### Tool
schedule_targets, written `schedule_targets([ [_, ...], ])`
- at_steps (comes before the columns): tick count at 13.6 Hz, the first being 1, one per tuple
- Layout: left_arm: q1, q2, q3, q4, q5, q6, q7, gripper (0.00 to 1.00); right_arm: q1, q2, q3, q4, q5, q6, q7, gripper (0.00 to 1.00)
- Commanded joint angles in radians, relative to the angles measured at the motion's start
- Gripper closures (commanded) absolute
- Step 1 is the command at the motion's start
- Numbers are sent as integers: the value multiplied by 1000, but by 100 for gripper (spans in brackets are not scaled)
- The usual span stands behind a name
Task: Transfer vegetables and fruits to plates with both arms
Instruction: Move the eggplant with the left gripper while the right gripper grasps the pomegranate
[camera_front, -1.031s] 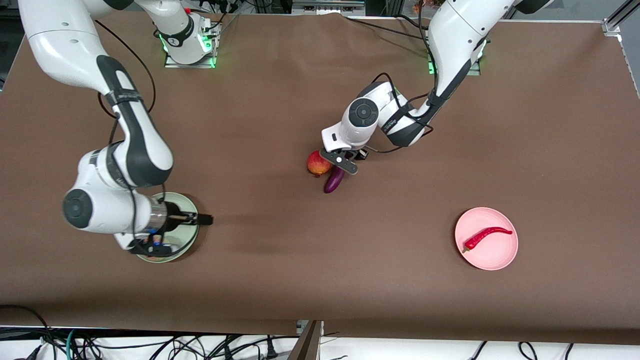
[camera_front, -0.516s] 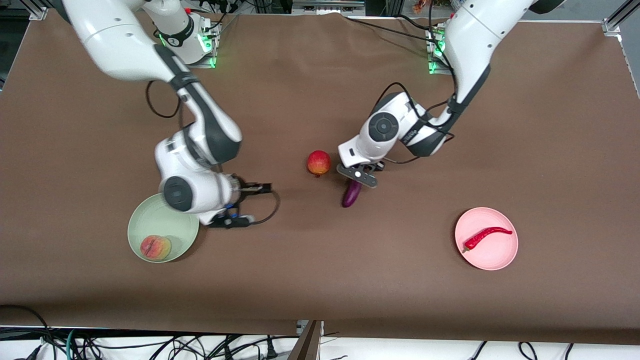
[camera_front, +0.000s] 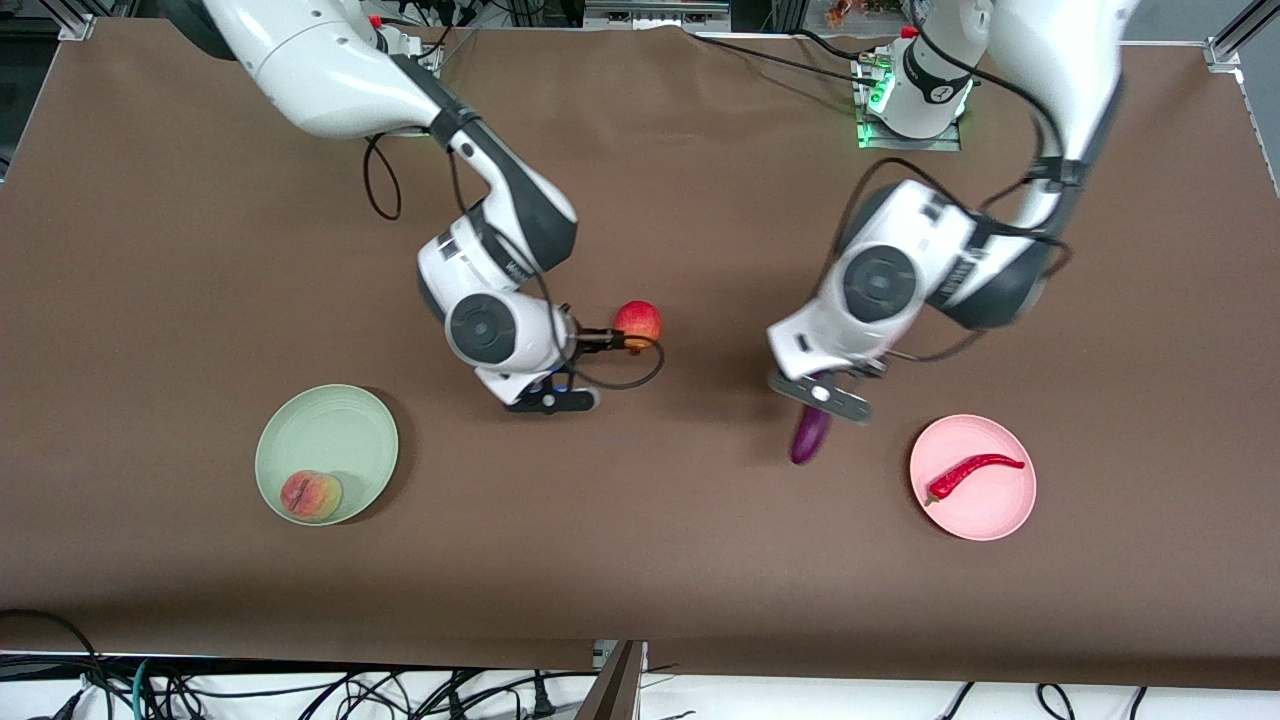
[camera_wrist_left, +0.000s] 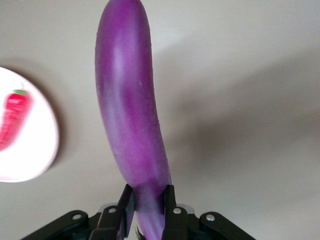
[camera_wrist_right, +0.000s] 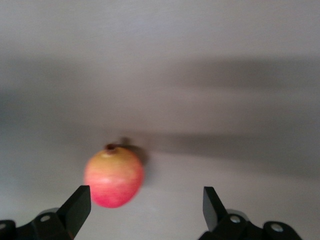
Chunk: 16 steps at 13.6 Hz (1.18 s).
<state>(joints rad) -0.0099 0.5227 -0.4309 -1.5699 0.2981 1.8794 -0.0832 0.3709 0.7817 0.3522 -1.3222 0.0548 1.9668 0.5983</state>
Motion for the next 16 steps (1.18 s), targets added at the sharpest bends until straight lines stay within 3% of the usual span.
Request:
schedule_targets([
  [1,68,54,33,42,77,-16,185,100,89,16,-15,-9,-13,64,90,0],
  [5,71,114,153,53,292,-6,336,100,160,42,-59,-34,-59,104,123,0],
  [8,85,175,179,123,331,30,393,100,166,41,-73,-40,-64,104,123,0],
  [12,166,249,181,149,287,128,375,100,175,42,-75,-69,-66,139,124,0],
  [16,159,246,181,143,55,118,375,96,175,56,-75,-101,-92,196,124,0],
])
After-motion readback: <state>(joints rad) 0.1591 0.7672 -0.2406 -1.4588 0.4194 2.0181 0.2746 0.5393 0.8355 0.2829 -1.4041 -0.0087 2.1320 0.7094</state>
